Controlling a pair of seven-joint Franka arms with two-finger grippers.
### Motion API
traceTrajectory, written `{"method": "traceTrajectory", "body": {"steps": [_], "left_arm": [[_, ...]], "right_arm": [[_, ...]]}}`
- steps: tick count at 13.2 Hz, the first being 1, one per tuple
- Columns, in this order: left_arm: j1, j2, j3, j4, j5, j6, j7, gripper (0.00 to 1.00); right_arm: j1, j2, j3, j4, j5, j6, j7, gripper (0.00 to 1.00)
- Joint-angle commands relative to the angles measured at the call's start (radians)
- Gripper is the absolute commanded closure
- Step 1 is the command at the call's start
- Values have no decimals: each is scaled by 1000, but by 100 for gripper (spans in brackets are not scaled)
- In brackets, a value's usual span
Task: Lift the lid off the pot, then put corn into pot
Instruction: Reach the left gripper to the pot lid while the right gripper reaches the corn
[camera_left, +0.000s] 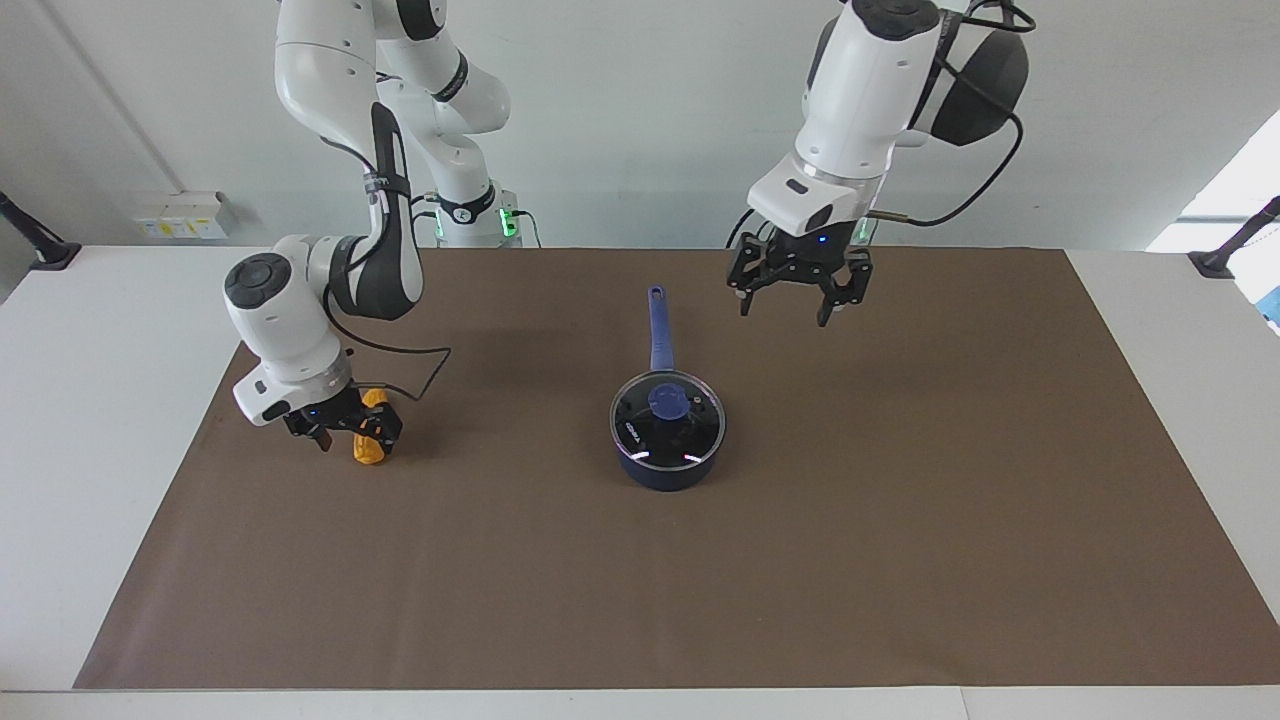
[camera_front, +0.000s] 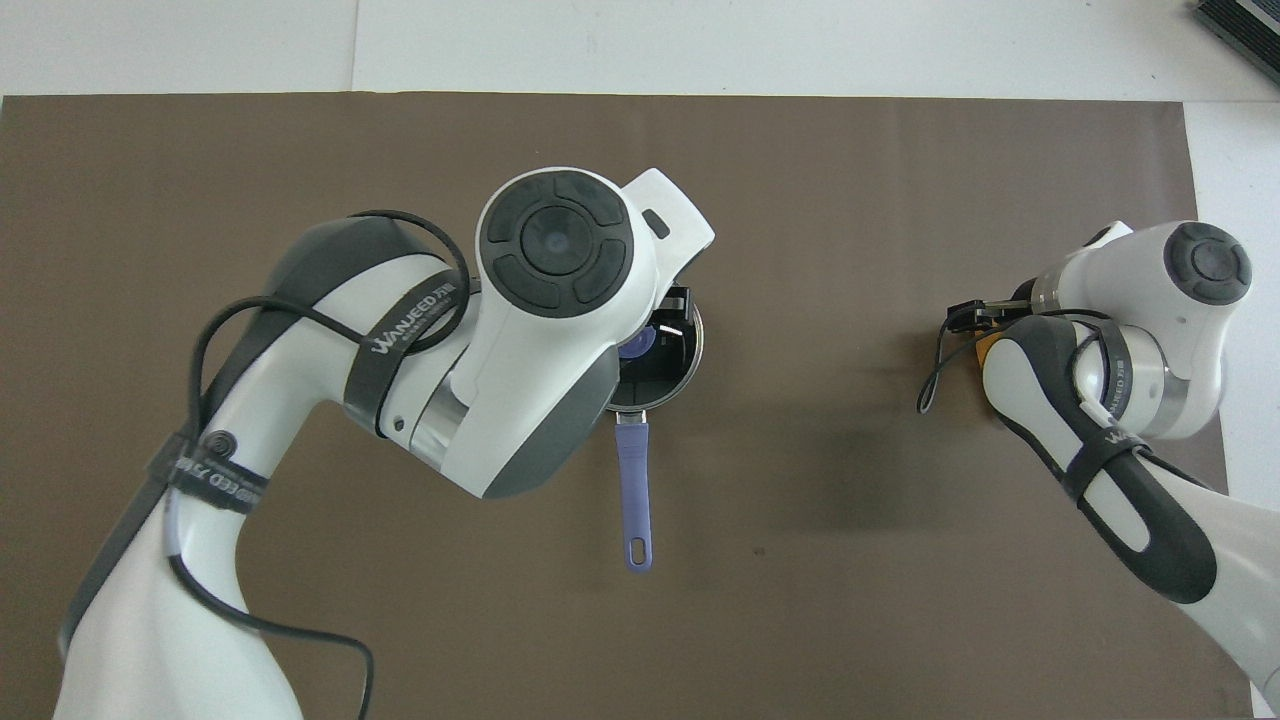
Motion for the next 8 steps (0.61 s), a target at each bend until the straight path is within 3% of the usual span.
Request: {"method": "traceTrajectory", "body": {"steps": [1, 2, 5, 8], "left_arm": [[-25, 28, 16, -51, 31, 99, -19, 0], [-26, 31, 16, -77, 46, 111, -19, 0], [-25, 16, 16, -166, 51, 180, -19, 0], [-23, 20, 15, -172, 43, 189, -22, 0]], "right_arm": [[-6, -16, 3, -25, -9, -2, -36, 65], [-6, -19, 3, -27, -9, -22, -34, 100], [-6, -19, 3, -18, -7, -55, -33, 100], [-7, -19, 5, 57, 5, -91, -29, 100]]}}
